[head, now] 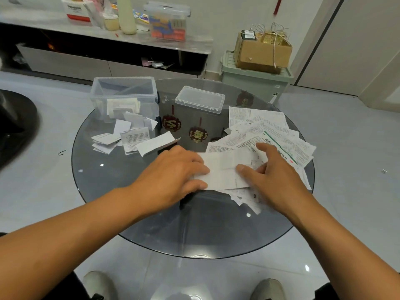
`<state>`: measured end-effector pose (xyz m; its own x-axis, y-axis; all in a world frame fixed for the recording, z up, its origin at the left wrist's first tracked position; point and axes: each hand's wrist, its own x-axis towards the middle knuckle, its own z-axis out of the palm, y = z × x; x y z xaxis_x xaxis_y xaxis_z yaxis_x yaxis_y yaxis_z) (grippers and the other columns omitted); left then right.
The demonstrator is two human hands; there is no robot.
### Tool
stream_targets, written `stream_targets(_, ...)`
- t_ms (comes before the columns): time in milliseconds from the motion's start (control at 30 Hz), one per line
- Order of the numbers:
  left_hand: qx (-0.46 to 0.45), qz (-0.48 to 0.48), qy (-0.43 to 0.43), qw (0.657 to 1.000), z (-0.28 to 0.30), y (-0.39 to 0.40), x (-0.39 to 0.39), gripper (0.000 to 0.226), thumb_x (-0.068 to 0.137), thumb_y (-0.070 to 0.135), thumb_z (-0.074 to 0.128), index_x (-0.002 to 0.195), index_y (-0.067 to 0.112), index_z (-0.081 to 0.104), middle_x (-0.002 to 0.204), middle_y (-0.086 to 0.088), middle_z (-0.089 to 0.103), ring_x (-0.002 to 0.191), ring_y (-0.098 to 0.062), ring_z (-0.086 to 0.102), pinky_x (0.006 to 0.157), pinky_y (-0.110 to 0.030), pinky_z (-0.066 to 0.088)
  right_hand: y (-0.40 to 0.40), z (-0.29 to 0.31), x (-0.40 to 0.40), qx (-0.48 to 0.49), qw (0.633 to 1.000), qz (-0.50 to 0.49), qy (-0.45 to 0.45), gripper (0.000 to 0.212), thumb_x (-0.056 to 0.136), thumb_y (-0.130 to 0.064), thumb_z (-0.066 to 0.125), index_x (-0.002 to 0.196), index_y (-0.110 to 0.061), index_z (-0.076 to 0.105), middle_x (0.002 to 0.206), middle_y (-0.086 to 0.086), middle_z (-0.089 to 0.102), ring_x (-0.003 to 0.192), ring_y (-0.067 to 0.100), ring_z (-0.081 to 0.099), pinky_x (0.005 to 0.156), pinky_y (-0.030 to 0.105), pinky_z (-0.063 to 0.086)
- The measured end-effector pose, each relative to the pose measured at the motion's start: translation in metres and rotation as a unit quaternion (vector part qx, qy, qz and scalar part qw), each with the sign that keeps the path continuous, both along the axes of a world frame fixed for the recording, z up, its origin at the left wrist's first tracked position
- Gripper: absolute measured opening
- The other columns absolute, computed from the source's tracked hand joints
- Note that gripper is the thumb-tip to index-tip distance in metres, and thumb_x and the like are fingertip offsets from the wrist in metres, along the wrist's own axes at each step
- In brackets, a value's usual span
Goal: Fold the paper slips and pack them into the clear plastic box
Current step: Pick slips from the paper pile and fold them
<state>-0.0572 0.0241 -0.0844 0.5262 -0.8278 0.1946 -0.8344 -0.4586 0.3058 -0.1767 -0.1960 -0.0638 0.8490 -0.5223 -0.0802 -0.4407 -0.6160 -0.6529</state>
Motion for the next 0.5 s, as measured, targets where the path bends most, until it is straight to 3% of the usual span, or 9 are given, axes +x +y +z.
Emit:
stream_targets(133,0.037,-0.011,-0.030,0.999,-0.002,0.000,-0.004,0.063,0.087,0.077,0.048,0.136,0.038,0.059,0.135,0.019,0.054,0.115,-0.011,0.046,0.094,-0.031,0.037,0.005,0.007,0.003,0.042,0.997,0.006,-0.070,0.058,0.095,-0.039,0.069,0.146,-0.038,0.041,0.072,-0.004,0.066,0.060,0.001,0.063,0.053,0.016,0.044)
stream_targets(300,0.024,-0.035,0.011,0.999,0.001,-0.003,-0.001,0.053,0.088,0.069,0.058,0.131,0.037,0.063,0.128,0.019,0.057,0.111,-0.012,0.048,0.094,-0.034,0.043,0.019,0.011,0.001,0.098,0.977,0.054,-0.184,0.054,0.094,-0.050,0.065,0.144,-0.045,0.044,0.093,-0.012,0.072,0.094,0.000,0.066,0.086,0.024,0.050)
stream_targets(400,-0.012,-0.040,0.055,0.998,0.006,-0.001,0.000,0.042,0.083,0.063,0.071,0.116,0.050,0.049,0.105,0.027,0.054,0.100,-0.003,0.051,0.079,-0.021,0.043,0.030,0.011,-0.002,0.109,0.972,0.147,-0.149,0.039,0.101,-0.050,0.050,0.139,-0.044,0.054,0.104,-0.022,0.074,0.110,-0.004,0.063,0.095,0.024,0.045)
stream_targets(500,-0.065,-0.009,0.162,0.985,0.011,0.004,0.003,0.079,0.070,0.055,0.086,0.126,0.049,0.031,0.116,0.027,0.044,0.100,0.001,0.055,0.080,-0.020,0.049,0.034,0.004,-0.002,0.046,0.975,0.208,-0.061,0.031,0.108,-0.037,0.046,0.134,-0.041,0.063,0.115,-0.029,0.069,0.111,-0.007,0.058,0.094,0.020,0.046)
